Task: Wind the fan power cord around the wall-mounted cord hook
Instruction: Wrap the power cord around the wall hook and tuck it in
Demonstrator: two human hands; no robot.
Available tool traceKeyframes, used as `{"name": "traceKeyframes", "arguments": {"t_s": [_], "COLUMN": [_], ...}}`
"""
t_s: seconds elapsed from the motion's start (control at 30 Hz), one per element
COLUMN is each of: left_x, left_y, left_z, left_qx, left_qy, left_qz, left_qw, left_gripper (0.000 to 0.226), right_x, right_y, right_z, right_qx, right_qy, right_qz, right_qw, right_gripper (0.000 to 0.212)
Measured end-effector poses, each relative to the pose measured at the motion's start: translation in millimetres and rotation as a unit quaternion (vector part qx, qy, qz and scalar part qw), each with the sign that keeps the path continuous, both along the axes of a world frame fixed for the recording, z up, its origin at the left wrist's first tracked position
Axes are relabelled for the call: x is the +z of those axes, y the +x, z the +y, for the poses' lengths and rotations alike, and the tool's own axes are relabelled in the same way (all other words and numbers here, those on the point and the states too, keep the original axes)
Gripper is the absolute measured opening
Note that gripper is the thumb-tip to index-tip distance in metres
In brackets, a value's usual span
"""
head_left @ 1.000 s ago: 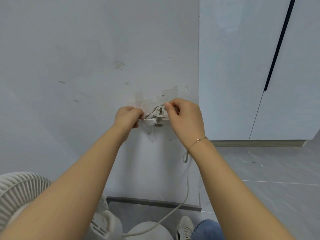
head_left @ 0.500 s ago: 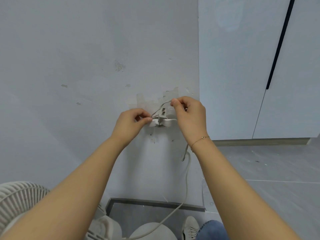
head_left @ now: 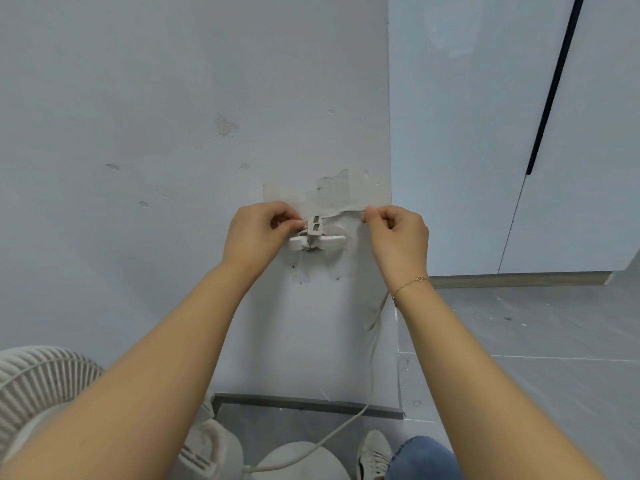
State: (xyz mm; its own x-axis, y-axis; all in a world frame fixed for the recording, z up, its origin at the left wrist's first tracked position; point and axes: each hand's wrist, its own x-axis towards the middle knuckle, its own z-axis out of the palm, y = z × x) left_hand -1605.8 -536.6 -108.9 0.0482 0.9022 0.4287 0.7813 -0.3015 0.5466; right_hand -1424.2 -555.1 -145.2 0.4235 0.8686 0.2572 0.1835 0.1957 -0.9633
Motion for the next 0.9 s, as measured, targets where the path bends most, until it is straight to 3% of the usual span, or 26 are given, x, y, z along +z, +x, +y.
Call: {"name": "traceKeyframes", "arguments": {"t_s": [0.3,0.47,0.7,0.9], "left_x": [-0.7,-0.6,-1.3,-5.8], "left_y": [5.4,9.0,-5.8,-17.1], "left_z": [-4.2,-3.2,0.4,-4.3], "left_qx": [0.018,0.016,-0.072,-0.094], "left_qy": [0.031,0.04,0.012,-0.018], "left_qz": [0.052,0.053,0.085,0.106], "left_qw": [0.998,0.998,0.994,0.99], "left_gripper": [0.007,0.008,0.008,0.025], "right_x": [-25.2,-37.3,-55.6,-58.8], "right_y": [-2.3,-8.8,-20.9,-31.7], "right_z": [-3.2,-4.9,-1.0,2.0], "right_qx": [-0.009,0.019,0.059,0.11], "right_qy": [-0.054,-0.091,-0.146,-0.193], "right_qz": [-0.032,0.034,0.093,0.158], "right_qw": [0.998,0.995,0.983,0.962], "right_gripper": [0.032,0.034,0.034,0.034]}}
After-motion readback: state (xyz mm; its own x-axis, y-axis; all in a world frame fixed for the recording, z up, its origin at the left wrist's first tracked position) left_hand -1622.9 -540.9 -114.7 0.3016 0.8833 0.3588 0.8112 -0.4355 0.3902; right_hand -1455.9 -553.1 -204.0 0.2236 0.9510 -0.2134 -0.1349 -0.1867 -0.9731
